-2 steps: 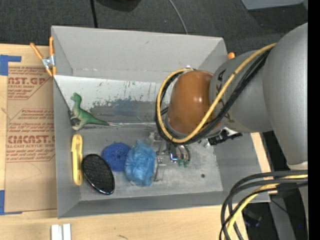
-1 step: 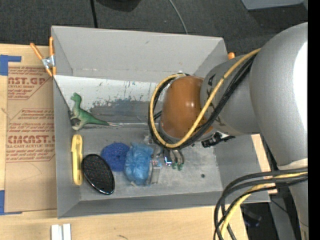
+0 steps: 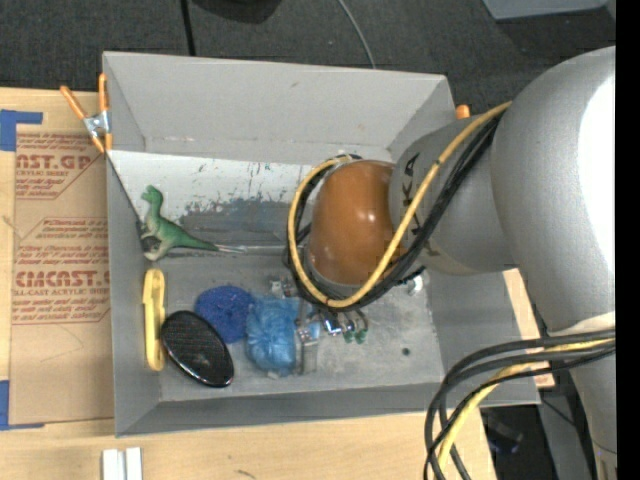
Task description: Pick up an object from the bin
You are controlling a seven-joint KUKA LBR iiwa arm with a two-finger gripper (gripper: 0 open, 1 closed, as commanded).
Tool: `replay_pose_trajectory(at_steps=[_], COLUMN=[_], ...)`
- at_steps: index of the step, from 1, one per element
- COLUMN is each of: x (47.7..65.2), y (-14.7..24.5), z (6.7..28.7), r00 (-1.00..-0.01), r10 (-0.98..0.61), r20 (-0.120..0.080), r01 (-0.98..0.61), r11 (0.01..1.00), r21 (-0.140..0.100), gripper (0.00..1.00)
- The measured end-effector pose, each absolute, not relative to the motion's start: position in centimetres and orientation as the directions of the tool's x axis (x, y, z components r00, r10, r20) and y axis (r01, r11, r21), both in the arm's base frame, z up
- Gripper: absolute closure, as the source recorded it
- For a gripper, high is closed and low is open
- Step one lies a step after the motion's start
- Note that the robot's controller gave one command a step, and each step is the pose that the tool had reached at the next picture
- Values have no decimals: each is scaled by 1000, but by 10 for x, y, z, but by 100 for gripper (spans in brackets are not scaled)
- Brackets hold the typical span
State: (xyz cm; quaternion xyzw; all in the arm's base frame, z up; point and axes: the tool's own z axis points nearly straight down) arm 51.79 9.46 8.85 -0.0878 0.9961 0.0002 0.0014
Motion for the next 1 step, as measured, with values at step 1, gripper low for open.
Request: replay_pose_trajectory(at_steps=[1], x=[523], y=[104], z=[71], r00=[-999], r10=[51], r20=[-8], r01=[51], r11=[999], r21=[2], gripper=[100])
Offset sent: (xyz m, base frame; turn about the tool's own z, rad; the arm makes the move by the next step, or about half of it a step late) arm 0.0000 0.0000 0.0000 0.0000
